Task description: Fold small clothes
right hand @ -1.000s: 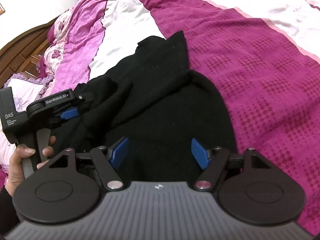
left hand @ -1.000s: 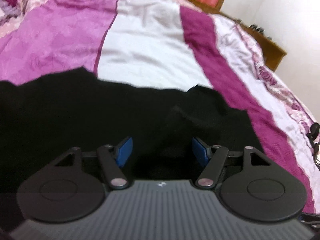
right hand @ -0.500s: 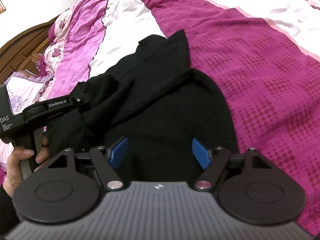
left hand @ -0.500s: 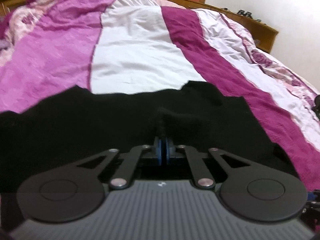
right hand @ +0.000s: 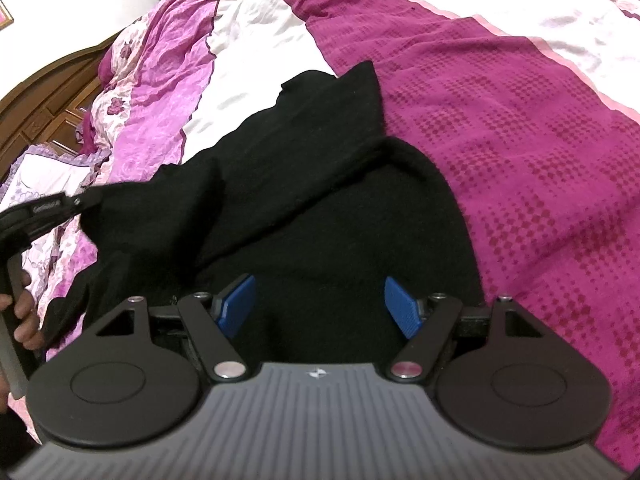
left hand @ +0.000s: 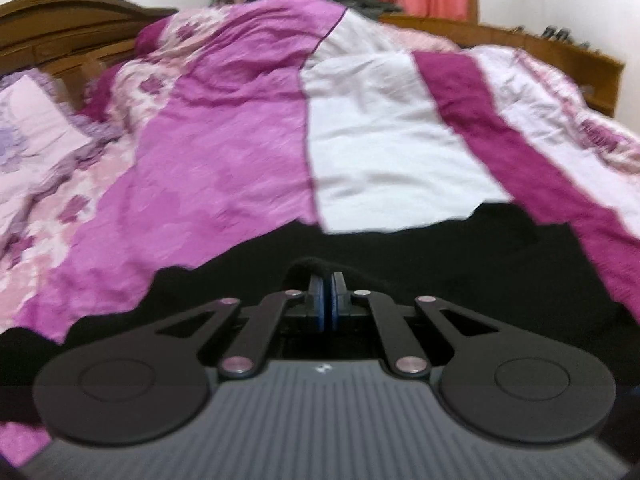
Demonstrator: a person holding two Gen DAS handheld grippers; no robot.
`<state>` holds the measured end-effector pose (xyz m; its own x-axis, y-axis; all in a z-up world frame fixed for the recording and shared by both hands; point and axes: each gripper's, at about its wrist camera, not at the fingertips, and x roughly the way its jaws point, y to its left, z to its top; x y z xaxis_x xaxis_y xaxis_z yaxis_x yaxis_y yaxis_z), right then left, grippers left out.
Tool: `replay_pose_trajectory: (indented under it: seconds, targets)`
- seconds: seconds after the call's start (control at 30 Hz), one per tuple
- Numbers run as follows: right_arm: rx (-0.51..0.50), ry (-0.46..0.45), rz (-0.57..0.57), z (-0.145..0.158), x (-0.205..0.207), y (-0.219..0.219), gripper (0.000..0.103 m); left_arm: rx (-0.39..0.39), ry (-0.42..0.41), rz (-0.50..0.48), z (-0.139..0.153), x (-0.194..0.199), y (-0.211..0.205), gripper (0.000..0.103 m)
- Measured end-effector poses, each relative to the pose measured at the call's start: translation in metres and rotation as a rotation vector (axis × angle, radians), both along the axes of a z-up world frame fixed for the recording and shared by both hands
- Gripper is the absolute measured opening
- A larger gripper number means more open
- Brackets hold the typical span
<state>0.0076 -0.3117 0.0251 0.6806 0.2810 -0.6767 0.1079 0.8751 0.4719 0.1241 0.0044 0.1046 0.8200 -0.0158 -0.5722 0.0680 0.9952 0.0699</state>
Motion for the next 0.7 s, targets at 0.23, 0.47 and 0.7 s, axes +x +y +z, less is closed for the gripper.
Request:
replay_pose_trajectory:
  seconds: [0.23, 0.47, 0.7]
  targets:
    - [-0.020, 0.002, 0.010, 0.002, -0.002, 0.007, 0.078, 0.013, 0.095, 0.083, -0.027, 0.003, 0.029, 0.007]
    - [-0.036, 0.009, 0.012, 0.002, 0.001, 0.010, 0.078, -0.055, 0.152, 0.121, -0.031, -0.003, 0.051, 0.008]
    - [-0.060, 0.008, 0.029, 0.002, 0.002, 0.018, 0.078, -0.130, 0.183, 0.173, -0.030, -0.006, 0.080, 0.010]
